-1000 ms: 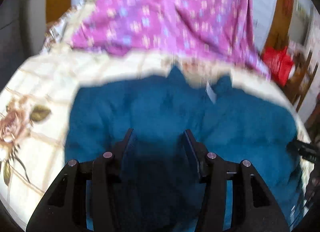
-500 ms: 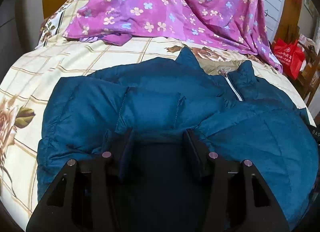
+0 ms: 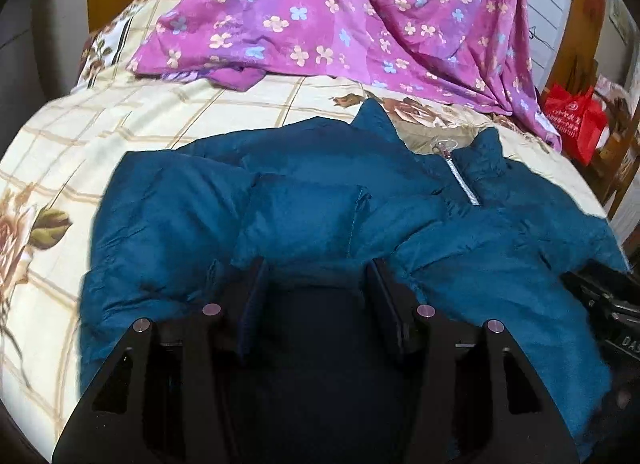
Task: Fold large clothes
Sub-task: 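Fold the held jacket side over onto the other half with both grippers, then grasp the jacket hem with the left and right grippers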
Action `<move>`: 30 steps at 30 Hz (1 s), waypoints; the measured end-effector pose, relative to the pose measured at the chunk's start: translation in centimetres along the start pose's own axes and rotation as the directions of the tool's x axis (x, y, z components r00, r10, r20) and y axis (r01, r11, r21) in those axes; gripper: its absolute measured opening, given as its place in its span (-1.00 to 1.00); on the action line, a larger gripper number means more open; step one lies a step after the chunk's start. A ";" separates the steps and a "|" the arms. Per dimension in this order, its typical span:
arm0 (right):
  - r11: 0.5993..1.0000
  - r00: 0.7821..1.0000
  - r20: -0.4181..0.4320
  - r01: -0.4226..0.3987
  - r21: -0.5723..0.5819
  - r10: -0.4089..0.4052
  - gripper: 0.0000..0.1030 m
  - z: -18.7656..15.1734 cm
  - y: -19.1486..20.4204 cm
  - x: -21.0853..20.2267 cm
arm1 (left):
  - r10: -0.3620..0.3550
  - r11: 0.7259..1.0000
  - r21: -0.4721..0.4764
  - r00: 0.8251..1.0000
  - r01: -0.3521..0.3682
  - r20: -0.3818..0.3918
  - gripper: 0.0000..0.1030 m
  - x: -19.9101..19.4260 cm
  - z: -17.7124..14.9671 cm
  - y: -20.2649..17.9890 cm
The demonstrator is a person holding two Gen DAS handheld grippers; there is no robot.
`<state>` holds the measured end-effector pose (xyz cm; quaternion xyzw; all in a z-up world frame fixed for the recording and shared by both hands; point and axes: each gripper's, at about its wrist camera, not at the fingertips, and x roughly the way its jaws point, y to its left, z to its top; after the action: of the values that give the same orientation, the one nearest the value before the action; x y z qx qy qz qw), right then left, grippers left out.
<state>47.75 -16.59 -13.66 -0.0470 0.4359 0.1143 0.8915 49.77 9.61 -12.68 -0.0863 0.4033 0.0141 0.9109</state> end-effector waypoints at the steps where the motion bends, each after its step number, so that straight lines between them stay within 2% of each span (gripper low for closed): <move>1: 1.000 1.000 0.017 -0.007 0.014 0.007 0.35 0.1 -0.2 -0.7 | -0.013 1.000 -0.008 1.000 0.013 -0.002 -0.01 -0.7 0.2 0.3; 3: 0.997 0.998 0.048 -0.034 0.070 0.030 0.35 -0.1 -1.9 -3.2 | -0.036 0.999 0.002 0.999 0.036 0.011 -0.01 -3.0 0.4 1.3; 5: 0.995 0.996 0.085 -0.024 0.099 0.015 0.35 -0.6 -3.5 -6.0 | -0.025 0.999 0.032 1.000 0.024 0.019 0.02 -5.3 -0.1 2.3; 6: 0.994 0.995 0.097 -0.014 0.106 0.004 0.35 -1.1 -4.4 -7.6 | -0.023 0.999 0.047 1.000 0.022 0.012 0.14 -6.3 -0.7 3.0; 8: 0.995 0.996 0.088 -0.002 0.102 -0.007 0.35 -2.9 -5.9 -10.6 | -0.013 0.998 0.066 1.000 0.014 -0.004 0.20 -8.3 -2.1 4.4; 11: 0.997 0.998 0.048 0.044 0.063 -0.047 0.35 -7.4 -7.8 -14.9 | 0.036 0.994 0.105 0.999 -0.032 -0.038 0.20 -11.7 -5.4 7.0; 14: 0.997 0.998 -0.006 0.064 0.033 -0.064 0.35 -12.5 -9.3 -18.4 | 0.112 0.988 0.122 0.988 -0.099 -0.105 0.20 -14.6 -9.6 9.6; 18: 0.996 0.995 -0.057 0.082 0.030 -0.080 0.36 -18.8 -11.3 -21.8 | 0.093 0.991 0.107 0.987 -0.079 -0.132 0.20 -18.4 -14.1 11.8; 21: 0.993 0.994 -0.101 0.060 0.099 -0.050 0.43 -24.0 -13.2 -23.9 | 0.070 0.996 0.072 0.988 -0.061 -0.138 0.20 -20.8 -17.1 12.7; 24: 0.981 0.994 -0.106 0.017 0.192 0.004 0.44 -28.0 -14.6 -25.2 | 0.034 0.998 0.050 0.990 -0.027 -0.136 0.20 -22.5 -20.1 13.1; 28: 0.958 0.993 -0.084 -0.058 0.282 0.085 0.44 -32.1 -14.9 -25.9 | 0.016 1.000 0.021 0.989 -0.013 -0.149 0.20 -22.8 -23.2 13.4; 30: 0.954 0.989 -0.090 -0.088 0.288 0.119 0.46 -33.6 -14.4 -25.5 | -0.010 1.000 -0.006 0.989 0.010 -0.148 0.20 -23.0 -24.6 13.8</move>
<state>10.43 -40.88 -14.46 0.0978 0.4963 0.0948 0.8574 14.96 20.05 -13.96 -0.0916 0.4694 0.0042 0.8782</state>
